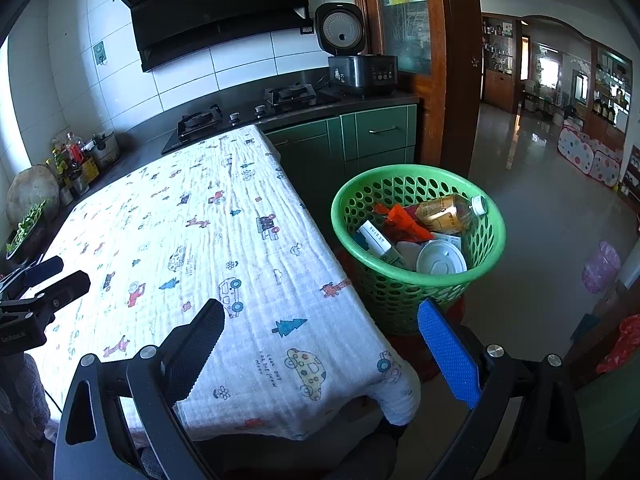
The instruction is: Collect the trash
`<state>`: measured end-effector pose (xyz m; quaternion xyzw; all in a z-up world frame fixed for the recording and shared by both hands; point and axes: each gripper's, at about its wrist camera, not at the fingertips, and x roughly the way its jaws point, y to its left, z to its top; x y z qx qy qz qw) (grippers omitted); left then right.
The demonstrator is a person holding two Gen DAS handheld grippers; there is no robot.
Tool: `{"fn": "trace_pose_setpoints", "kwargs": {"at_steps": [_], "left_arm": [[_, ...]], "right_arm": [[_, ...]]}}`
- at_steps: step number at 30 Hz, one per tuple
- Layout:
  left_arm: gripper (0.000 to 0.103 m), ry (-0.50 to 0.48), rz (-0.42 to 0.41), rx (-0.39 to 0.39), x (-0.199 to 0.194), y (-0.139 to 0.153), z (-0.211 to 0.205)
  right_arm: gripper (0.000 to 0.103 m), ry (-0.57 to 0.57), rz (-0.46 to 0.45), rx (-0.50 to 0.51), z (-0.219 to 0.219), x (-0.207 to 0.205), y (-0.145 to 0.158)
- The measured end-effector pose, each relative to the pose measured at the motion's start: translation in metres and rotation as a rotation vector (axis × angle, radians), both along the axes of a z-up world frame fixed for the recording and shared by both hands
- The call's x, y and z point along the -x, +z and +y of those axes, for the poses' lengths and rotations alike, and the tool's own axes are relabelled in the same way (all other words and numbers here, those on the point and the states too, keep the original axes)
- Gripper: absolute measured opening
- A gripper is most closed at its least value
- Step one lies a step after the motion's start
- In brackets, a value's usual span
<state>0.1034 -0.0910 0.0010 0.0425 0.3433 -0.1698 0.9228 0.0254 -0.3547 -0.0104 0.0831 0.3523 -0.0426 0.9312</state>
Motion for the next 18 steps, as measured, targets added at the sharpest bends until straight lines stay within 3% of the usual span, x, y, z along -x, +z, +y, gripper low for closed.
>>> {"fn": "trace_pose_setpoints", "kwargs": {"at_steps": [18], "left_arm": [[0.098,0.023,-0.089,-0.033,0.013,0.007,-0.010]], "right_arm": [[0.095,-0.034,-0.028,0.035,0.000,0.003,0.005]]}}
